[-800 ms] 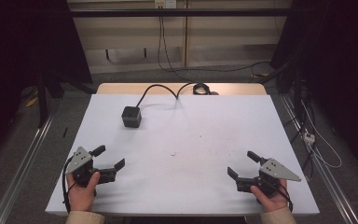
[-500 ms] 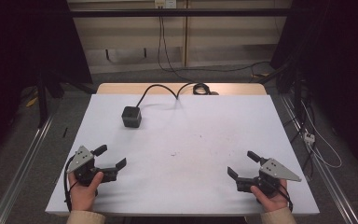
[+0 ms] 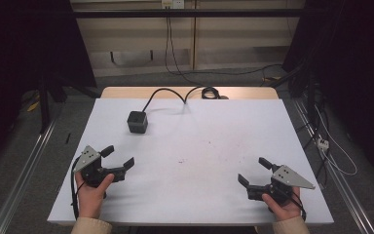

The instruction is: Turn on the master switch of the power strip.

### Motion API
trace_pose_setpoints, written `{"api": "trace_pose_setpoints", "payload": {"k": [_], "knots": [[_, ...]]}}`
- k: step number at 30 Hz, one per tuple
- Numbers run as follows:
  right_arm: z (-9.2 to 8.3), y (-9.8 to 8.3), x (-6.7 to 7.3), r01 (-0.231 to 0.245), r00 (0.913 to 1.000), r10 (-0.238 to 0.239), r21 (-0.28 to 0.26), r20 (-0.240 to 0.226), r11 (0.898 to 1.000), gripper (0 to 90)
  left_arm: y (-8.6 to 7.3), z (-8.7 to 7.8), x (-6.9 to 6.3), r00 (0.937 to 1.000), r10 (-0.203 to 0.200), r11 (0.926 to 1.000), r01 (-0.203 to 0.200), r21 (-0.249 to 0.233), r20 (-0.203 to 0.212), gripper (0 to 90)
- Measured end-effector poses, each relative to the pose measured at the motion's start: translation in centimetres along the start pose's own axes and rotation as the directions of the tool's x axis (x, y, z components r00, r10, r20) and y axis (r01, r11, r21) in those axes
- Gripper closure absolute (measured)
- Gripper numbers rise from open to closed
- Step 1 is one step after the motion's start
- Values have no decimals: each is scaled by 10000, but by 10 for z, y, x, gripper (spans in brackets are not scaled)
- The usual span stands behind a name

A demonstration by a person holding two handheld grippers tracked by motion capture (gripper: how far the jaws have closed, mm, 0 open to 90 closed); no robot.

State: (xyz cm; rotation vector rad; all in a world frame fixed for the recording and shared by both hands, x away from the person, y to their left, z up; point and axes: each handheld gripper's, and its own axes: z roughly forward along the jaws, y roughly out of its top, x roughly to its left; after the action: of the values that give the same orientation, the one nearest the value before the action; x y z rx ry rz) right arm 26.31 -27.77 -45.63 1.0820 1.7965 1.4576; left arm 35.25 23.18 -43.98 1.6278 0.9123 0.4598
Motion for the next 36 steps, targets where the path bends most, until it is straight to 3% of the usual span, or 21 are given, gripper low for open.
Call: {"api": "trace_pose_setpoints", "payload": {"k": [11,36], "knots": [[0,0,0,-11,10000,11,9,32,10000,32,7,10,4,9999,-116,9999,116,1,-96,48],[-1,0,-2,-53,10000,53,-2,12,10000,33,29,50,9,9999,57,9993,-52,377,-123,74]]}}
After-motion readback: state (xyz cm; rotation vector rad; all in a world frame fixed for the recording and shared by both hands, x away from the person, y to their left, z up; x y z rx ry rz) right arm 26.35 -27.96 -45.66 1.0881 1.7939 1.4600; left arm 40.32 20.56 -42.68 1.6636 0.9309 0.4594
